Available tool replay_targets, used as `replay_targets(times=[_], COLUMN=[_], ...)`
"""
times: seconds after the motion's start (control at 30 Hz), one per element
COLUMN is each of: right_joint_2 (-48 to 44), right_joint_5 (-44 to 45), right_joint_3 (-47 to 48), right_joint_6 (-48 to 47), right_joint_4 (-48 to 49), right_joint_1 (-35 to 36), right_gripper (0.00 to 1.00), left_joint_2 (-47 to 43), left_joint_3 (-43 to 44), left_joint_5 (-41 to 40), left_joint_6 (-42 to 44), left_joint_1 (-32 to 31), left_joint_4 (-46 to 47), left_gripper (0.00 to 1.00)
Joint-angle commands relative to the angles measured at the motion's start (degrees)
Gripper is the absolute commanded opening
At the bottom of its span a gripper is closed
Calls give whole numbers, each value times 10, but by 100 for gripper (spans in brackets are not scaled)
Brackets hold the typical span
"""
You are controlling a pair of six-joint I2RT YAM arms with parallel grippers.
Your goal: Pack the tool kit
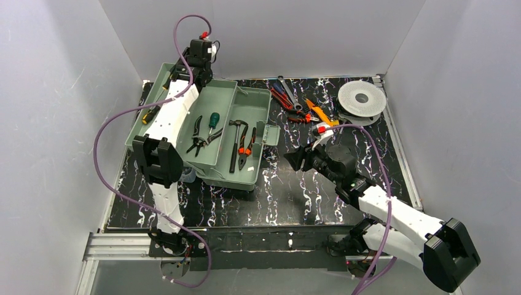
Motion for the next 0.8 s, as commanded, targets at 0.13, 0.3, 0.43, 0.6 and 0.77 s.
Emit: replay_targets(times=[0.13,0.3,0.43,0.6,0.77], right_joint_2=[13,60,132,167,252], right_joint_5=[21,100,156,154,183], right_joint_3=[12,121,239,271,357], right_joint_6=[7,97,200,235,259], right_joint_4=[2,-176,-333,-303,-380], right_joint_1=[1,4,38,84,105], right_gripper=[68,79,82,83,80], left_joint_2=[9,-86,-221,-387,-547], left_joint_3=[112,108,15,-150,-328], left_joint_5=[85,203,302,378,340], left_joint_6=[-127,-199,-272,-329,-330], left_joint_1=[5,3,3,3,3], left_joint_4=[-98,-136,-125,-82,-80], left_gripper=[86,98,98,98,98])
